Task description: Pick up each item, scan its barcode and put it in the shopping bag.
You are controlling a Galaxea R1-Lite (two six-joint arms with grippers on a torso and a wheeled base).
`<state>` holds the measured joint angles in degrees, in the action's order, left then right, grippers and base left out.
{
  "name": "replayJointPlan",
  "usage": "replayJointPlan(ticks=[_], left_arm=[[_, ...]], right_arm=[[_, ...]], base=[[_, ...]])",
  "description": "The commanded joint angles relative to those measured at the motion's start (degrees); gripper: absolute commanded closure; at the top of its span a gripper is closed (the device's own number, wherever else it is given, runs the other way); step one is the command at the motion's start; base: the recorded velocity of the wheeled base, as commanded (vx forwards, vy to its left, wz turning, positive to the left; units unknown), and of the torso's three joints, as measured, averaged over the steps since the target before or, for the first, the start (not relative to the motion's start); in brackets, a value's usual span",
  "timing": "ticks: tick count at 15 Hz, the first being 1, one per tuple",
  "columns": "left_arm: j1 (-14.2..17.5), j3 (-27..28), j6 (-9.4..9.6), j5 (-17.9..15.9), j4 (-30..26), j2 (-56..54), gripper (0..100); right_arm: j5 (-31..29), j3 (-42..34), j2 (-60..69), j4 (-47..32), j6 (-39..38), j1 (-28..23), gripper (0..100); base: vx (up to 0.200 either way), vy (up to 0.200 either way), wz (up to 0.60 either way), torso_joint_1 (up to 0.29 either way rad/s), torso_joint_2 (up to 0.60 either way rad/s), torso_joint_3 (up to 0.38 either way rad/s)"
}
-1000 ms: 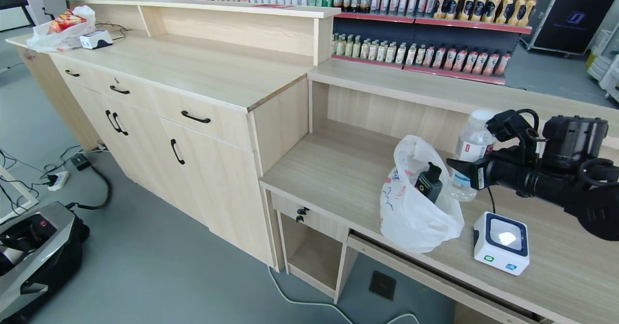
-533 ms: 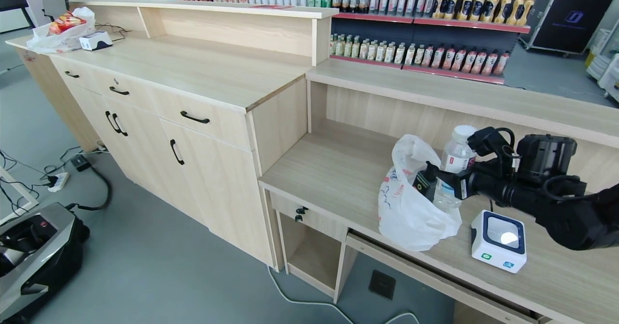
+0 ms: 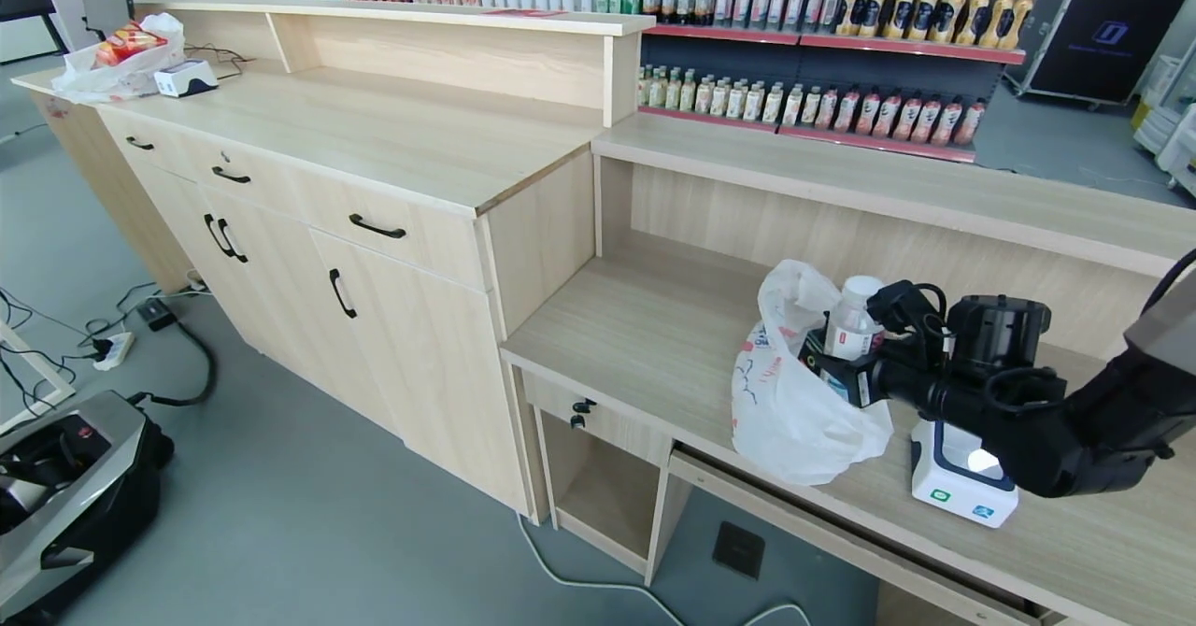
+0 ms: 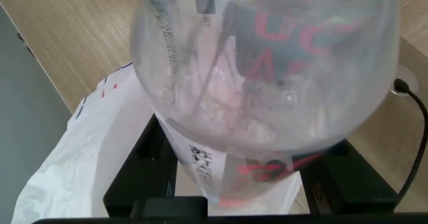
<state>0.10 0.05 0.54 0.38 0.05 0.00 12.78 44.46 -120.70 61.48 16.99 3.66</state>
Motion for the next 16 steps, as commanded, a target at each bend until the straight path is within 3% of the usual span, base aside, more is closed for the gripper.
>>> replayJointPlan(ticks=[1,16], left_arm=[[-0.01,0.04,-0.01,-0.03,0.04,0.00,0],[-0.01,0.04,-0.01,0.06,0.04,0.00,0]], right_arm=[[0.85,0.37,-4.11,2.24,-0.03,0.47,100],[2.69,0.72,-6.83,1.98,-0.47,-1.20,100]], base=[[0.000,0.000,0.00,0.000,0.00,0.000],[0.000,0.000,0.00,0.000,0.00,0.000]])
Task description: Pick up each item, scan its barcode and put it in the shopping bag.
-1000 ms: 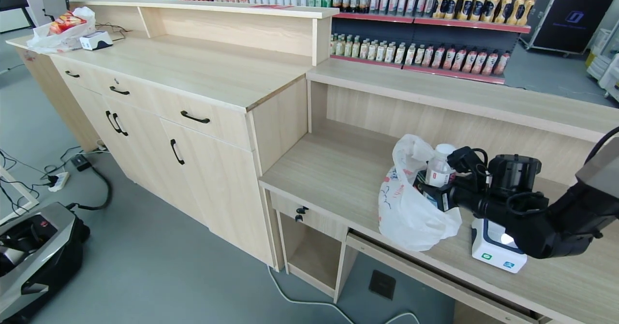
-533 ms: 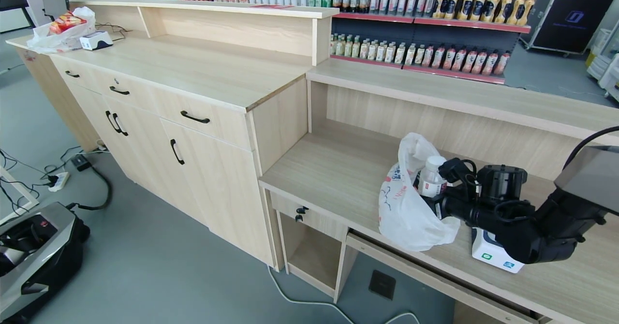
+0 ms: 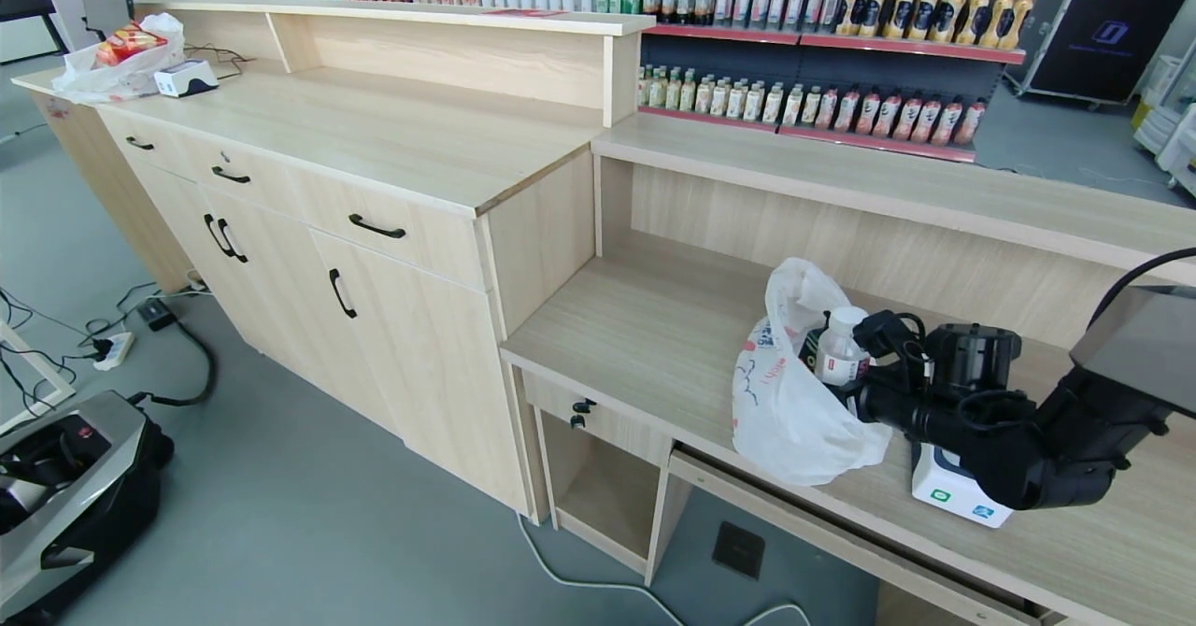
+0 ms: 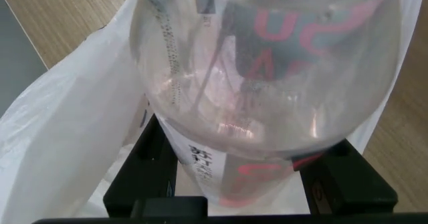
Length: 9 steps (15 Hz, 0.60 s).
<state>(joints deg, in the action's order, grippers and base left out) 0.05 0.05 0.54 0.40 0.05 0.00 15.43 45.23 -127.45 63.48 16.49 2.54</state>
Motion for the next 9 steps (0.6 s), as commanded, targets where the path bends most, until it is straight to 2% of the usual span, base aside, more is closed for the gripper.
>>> replayJointPlan(ticks=[1,9], left_arm=[[0.04,-0.05,-0.01,0.04,0.04,0.00,0],[0.04,0.04,-0.01,0.04,0.04,0.00,0]], right_arm=[[0.04,-0.05,-0.16,0.07,0.03,0.01,0],[0.21,0.04,2.12,-0.11,-0.32,-0.16,0]], base=[[0.000,0.000,0.00,0.000,0.00,0.000],[0.000,0.000,0.00,0.000,0.00,0.000]])
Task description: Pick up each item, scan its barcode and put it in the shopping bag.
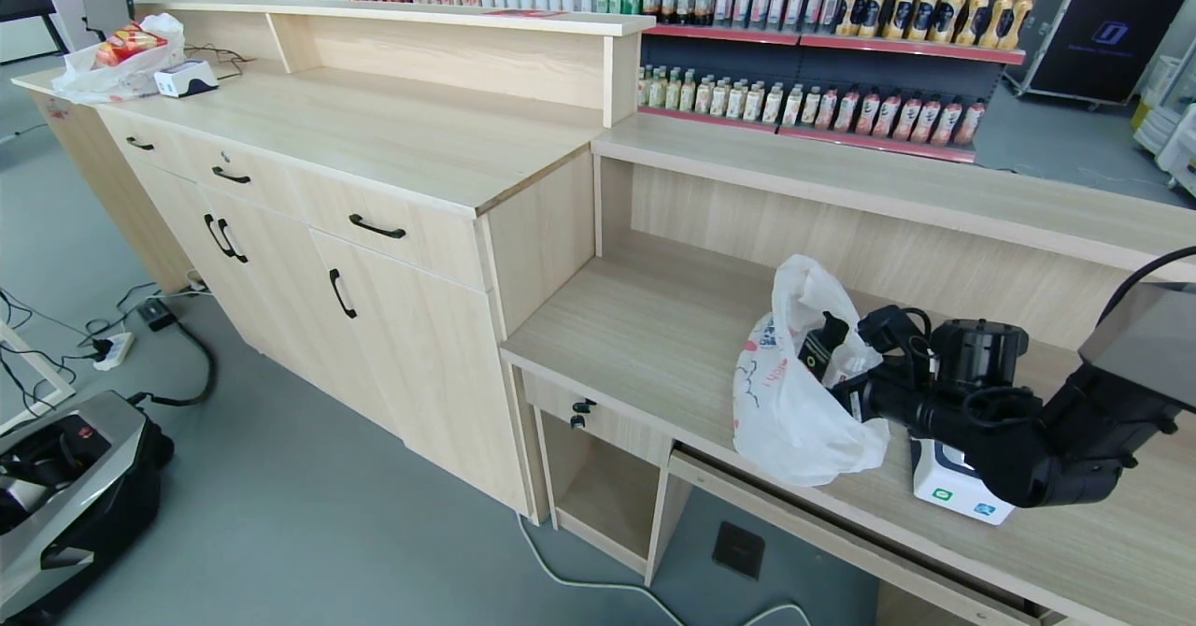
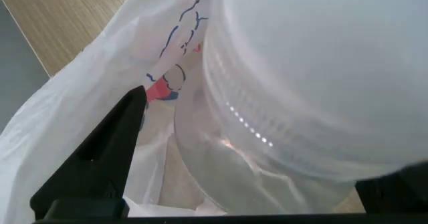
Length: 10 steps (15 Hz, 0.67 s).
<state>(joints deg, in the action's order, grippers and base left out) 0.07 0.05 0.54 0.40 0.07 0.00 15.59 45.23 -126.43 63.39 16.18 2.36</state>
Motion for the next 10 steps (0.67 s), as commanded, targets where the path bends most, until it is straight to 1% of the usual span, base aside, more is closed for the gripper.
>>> replayJointPlan(ticks=[1,7,10], left_arm=[[0.01,0.04,-0.01,0.04,0.01,0.00,0],[0.01,0.04,-0.01,0.04,0.01,0.00,0],[0.01,-0.05,-0.01,0.04,0.01,0.00,0]], right_arm=[[0.05,-0.05,2.06,-0.11,-0.09,0.01,0],[0.05,0.04,7.07,0.24,0.08,-0.08,0],[-0.04,-0.58,12.61,-0.29,0.61,-0.78,0]], base=[[0.000,0.000,0.00,0.000,0.00,0.000],[0.000,0.000,0.00,0.000,0.00,0.000],[0.000,0.000,0.00,0.000,0.00,0.000]])
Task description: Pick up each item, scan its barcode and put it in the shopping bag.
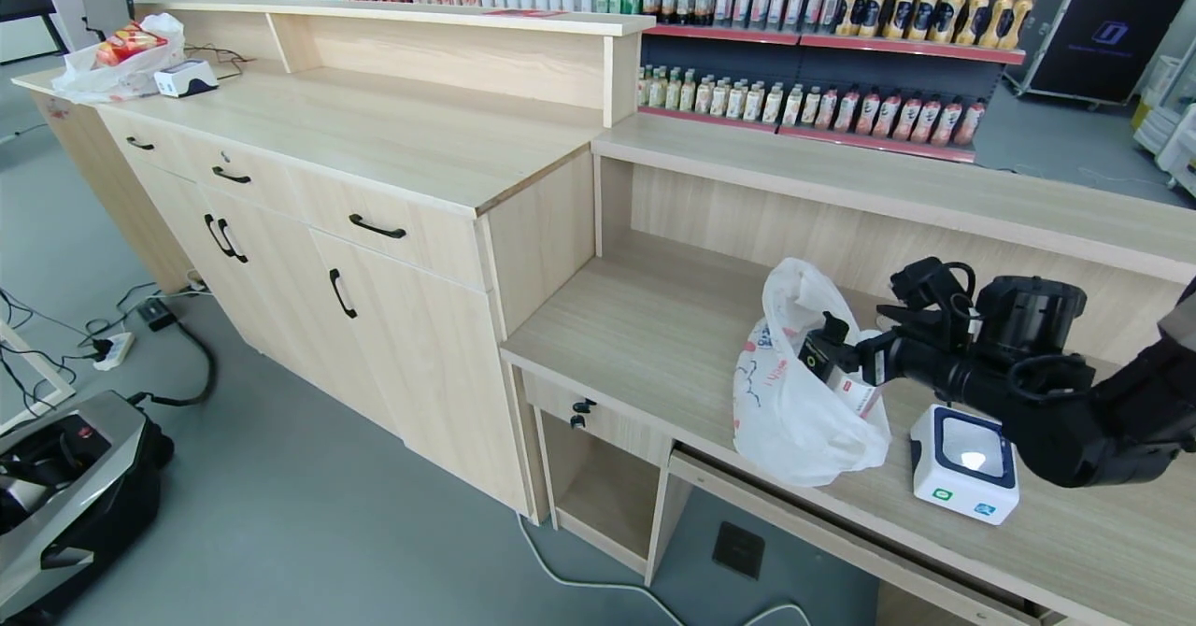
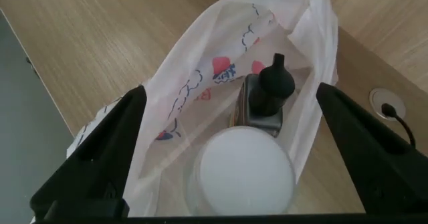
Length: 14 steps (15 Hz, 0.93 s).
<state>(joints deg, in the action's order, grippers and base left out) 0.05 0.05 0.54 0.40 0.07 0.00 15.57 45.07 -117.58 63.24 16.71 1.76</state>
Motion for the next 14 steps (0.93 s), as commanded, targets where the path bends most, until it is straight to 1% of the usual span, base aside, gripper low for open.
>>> replayJointPlan(ticks=[1,4,5,6,7,8,9,11,13,14], left_arm=[[0.04,-0.05,-0.01,0.04,0.01,0.00,0],[0.04,-0.05,-0.01,-0.05,-0.07,0.00,0],[0.04,-0.05,-0.01,0.04,0.01,0.00,0],[0.04,-0.05,-0.01,0.04,0.01,0.00,0],[0.04,0.04,-0.01,-0.05,0.01,0.00,0],[0.04,-0.05,-0.01,0.04,0.01,0.00,0],[0.04,-0.05,-0.01,0.04,0.01,0.00,0],[0.04,-0.05,-0.01,-0.05,0.01,0.00,0],[0.04,-0.05,-0.01,-0.05,0.01,0.00,0],[0.04,-0.05,-0.01,0.04,0.01,0.00,0]], right_arm=[[-0.10,-0.60,5.87,-1.19,0.16,-0.44,0],[-0.10,-1.39,11.85,-6.12,1.74,-3.16,0],[-0.01,-2.09,15.27,-9.98,2.45,-4.83,0],[-0.10,-2.44,17.12,-12.27,3.24,-5.80,0],[-0.01,-2.88,20.37,-16.14,5.44,-8.00,0],[-0.10,-3.14,21.78,-17.89,7.02,-9.05,0],[-0.01,-3.23,23.89,-19.39,8.34,-11.16,0],[0.34,-2.27,27.40,-19.56,7.90,-12.83,0],[-0.71,-2.00,30.48,-19.65,5.26,-13.09,0],[-0.98,-2.27,32.06,-19.74,5.00,-14.06,0]], base=[[0.000,0.000,0.00,0.000,0.00,0.000],[0.000,0.000,0.00,0.000,0.00,0.000],[0.000,0.000,0.00,0.000,0.00,0.000],[0.000,0.000,0.00,0.000,0.00,0.000],[0.000,0.000,0.00,0.000,0.00,0.000],[0.000,0.000,-0.60,0.002,0.00,0.007],[0.000,0.000,-0.60,0.002,0.00,0.002],[0.000,0.000,-0.60,0.002,0.00,-0.002],[0.000,0.000,-0.60,-0.010,0.00,0.005],[0.000,0.000,-0.60,0.017,0.00,0.002]])
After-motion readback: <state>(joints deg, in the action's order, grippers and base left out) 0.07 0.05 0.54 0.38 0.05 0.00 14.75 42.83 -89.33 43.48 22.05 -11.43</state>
